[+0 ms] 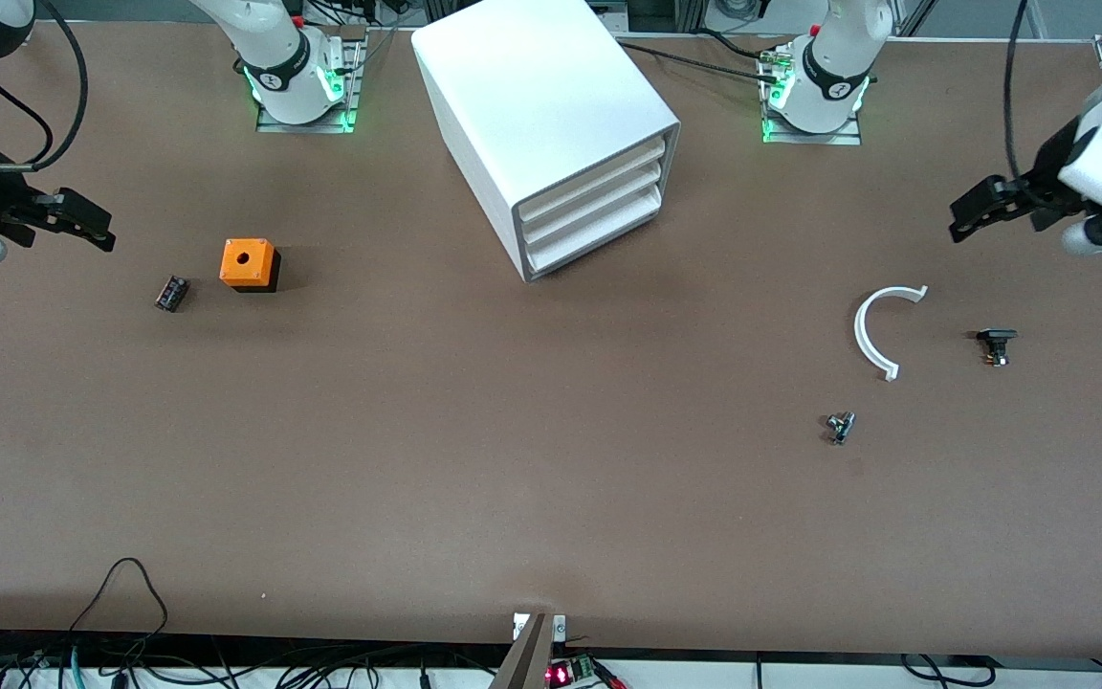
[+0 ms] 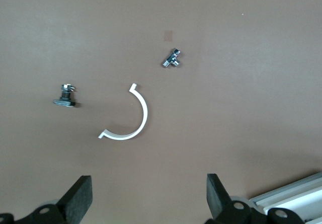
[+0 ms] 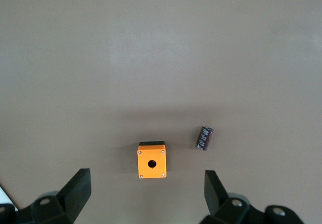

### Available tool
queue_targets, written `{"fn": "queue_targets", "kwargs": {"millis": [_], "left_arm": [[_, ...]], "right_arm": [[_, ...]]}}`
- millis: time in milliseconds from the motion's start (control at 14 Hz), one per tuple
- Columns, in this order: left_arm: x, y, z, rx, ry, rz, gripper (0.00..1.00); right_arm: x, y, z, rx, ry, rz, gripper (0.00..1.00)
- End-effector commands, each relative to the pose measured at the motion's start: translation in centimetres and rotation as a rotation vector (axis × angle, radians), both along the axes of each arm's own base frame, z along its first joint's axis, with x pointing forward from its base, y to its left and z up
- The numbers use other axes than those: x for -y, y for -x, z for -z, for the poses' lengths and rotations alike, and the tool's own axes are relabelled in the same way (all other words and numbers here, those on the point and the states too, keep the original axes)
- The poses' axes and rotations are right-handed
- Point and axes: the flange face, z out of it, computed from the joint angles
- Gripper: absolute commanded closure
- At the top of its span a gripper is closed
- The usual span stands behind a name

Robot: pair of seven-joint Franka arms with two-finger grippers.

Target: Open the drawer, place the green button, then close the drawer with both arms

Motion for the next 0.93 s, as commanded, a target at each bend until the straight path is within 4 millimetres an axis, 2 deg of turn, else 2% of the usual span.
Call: {"fn": "queue_targets", "kwargs": {"millis": [0, 857], "left_arm": [[0.35, -0.57, 0.26, -0.025, -0.024, 0.054, 0.0], [-0.18, -0.66, 0.44, -0.029, -0.017, 0.044, 0.0]], "right_arm": [[-0.07, 0.38, -0.95, 0.002, -0.01, -0.049, 0.0], [-0.08, 0.69, -1.0, -0.021, -0.013, -0.043, 0.0]]}}
